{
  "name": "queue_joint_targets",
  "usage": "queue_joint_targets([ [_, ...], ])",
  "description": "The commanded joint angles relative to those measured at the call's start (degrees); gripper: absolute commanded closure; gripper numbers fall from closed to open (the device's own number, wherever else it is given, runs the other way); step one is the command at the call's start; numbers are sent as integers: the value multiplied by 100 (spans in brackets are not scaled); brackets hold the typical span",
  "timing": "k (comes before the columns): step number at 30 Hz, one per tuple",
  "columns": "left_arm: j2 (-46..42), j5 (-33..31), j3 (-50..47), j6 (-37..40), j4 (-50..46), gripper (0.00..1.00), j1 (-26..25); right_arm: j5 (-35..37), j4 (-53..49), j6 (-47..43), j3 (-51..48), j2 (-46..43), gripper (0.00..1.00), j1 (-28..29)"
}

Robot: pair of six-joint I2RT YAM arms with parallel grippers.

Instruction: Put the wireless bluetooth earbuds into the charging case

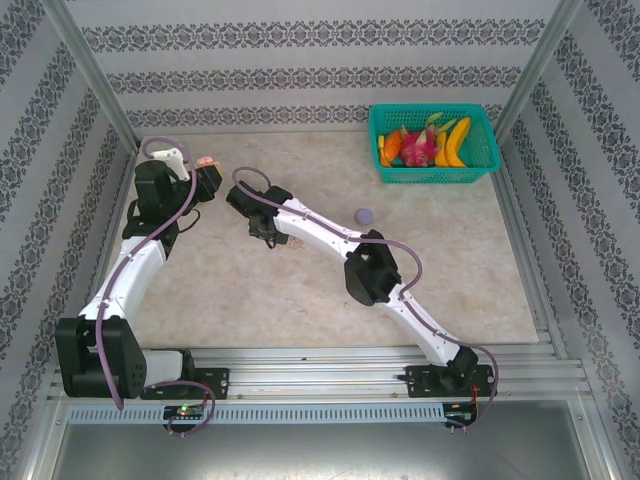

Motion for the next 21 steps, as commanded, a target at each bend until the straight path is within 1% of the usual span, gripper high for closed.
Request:
queue_joint_targets([
  [1, -124, 115, -138, -140, 333, 100, 60, 192, -209, -93, 180, 184, 51, -22],
  [13, -181, 187, -271, -253, 471, 100, 60, 56, -253, -180, 190, 411, 52, -31],
  [21, -213, 197, -334, -287, 518, 100, 60, -55, -253, -282, 36, 380, 55, -40],
])
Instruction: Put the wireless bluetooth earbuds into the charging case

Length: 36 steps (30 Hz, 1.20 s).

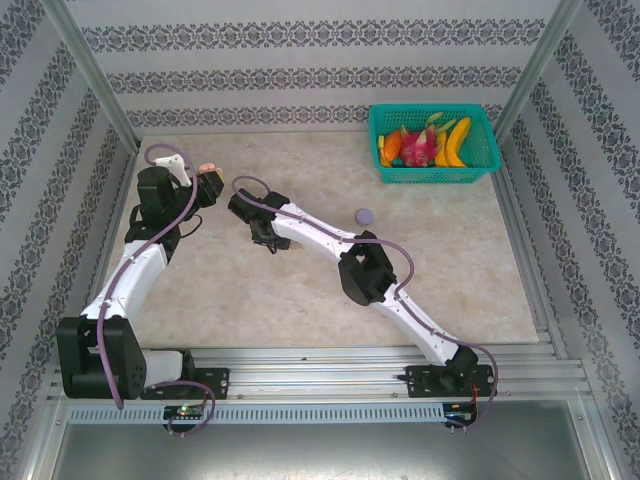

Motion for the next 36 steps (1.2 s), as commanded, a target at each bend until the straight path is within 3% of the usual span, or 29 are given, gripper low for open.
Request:
queue_joint_targets([
  [1, -181, 116, -32, -102, 367, 100, 60, 9, -177, -130, -22, 35, 55, -16],
  [17, -189, 143, -46, -180, 438, 100, 60, 46, -48, -356, -514, -314, 62, -57],
  [36, -66, 186, -33, -307, 585, 100, 60, -207, 126, -328, -624, -348, 78, -101],
])
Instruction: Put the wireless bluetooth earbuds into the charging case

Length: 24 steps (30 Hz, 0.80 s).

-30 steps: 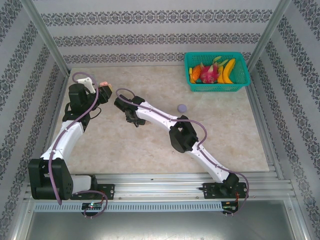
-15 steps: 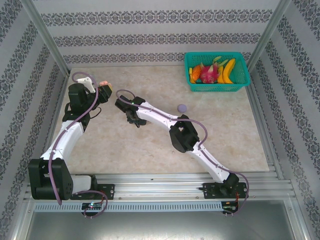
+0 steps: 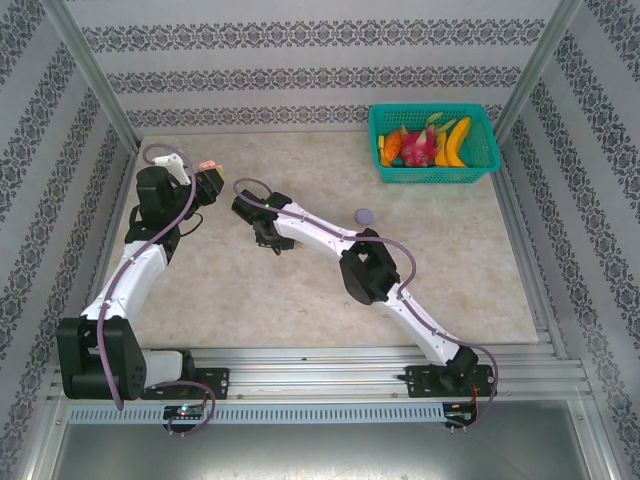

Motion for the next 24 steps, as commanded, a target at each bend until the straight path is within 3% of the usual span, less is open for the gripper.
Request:
queue_joint_targets([
  [1, -46, 97, -15, -83, 371, 100, 60, -176, 43, -69, -149, -150, 78, -53],
  [12, -42, 121, 8, -96, 356, 100, 60, -429, 482, -1515, -417, -441, 79, -25],
  [24, -23, 140, -19, -122, 350, 100, 61, -194, 344, -3023, -833, -906, 79, 197],
])
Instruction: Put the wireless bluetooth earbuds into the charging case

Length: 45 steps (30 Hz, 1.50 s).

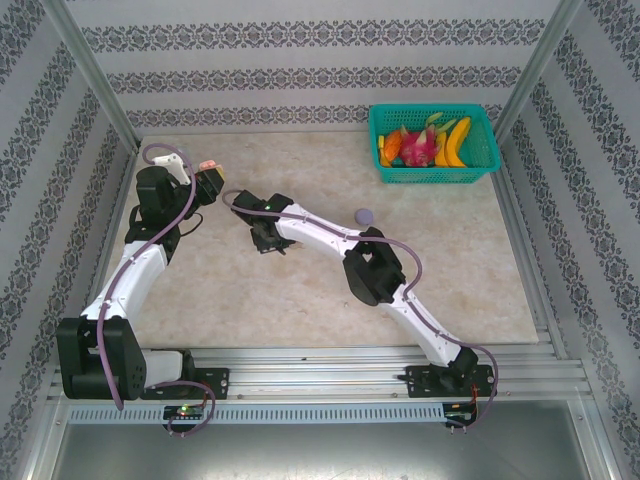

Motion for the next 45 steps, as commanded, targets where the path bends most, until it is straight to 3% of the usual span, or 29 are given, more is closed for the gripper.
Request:
queue_joint_targets([
  [1, -18, 134, -22, -103, 336, 100, 60, 136, -106, -607, -194, -409, 79, 118],
  [17, -33, 166, -66, -191, 373, 100, 61, -267, -431, -861, -274, -166, 74, 220],
  [23, -33, 172, -67, -198, 378, 100, 60, -446, -337, -274, -313, -379, 60, 211],
  [30, -33, 173, -58, -182, 373, 100, 60, -505, -80, 725, -433, -627, 57, 163],
  [38, -51, 180, -29, -147, 303, 100, 60, -673, 289, -1035, -503, -709, 57, 62],
  [45, -33, 176, -19, -164, 278, 100, 60, -1146, 373, -1071, -788, -746, 56, -247],
])
